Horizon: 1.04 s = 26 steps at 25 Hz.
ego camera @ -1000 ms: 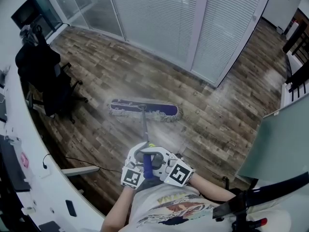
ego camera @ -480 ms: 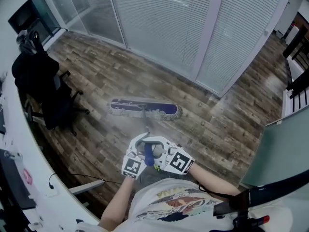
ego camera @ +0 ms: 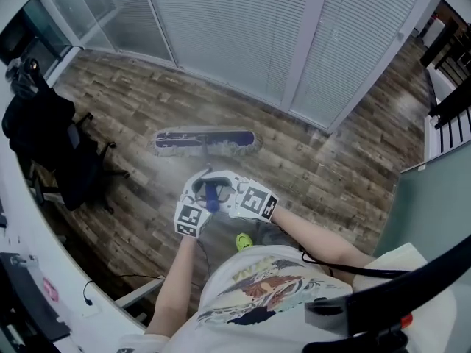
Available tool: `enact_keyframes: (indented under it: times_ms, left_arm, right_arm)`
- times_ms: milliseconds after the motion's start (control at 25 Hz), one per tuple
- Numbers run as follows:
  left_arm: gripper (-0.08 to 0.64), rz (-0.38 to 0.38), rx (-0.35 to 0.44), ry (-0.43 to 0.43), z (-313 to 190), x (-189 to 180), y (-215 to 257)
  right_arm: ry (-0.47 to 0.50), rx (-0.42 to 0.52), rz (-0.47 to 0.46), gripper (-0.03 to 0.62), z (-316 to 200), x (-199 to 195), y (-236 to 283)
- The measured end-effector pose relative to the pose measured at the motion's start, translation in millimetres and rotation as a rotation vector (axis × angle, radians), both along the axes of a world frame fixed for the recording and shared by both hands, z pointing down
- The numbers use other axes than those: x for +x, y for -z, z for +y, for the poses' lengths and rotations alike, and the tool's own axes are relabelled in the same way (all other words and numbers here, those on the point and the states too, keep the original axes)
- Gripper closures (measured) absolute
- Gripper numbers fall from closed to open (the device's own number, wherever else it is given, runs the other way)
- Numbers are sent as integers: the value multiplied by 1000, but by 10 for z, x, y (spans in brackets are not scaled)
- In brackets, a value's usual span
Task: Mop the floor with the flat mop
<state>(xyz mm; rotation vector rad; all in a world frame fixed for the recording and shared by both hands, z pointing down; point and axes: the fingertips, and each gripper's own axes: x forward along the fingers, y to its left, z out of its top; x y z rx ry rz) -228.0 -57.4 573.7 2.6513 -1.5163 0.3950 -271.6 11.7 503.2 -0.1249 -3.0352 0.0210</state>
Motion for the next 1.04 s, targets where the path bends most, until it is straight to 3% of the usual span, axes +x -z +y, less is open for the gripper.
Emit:
enact_keyframes:
  times_ms: [320, 1040]
  left_arm:
    - [414, 21, 7, 36, -451, -119, 242]
    - [410, 24, -5, 22, -166, -213, 64]
  right_arm:
    - [8, 15, 0, 387, -454, -121, 215]
    - [-7, 16, -4, 387, -170, -211, 40]
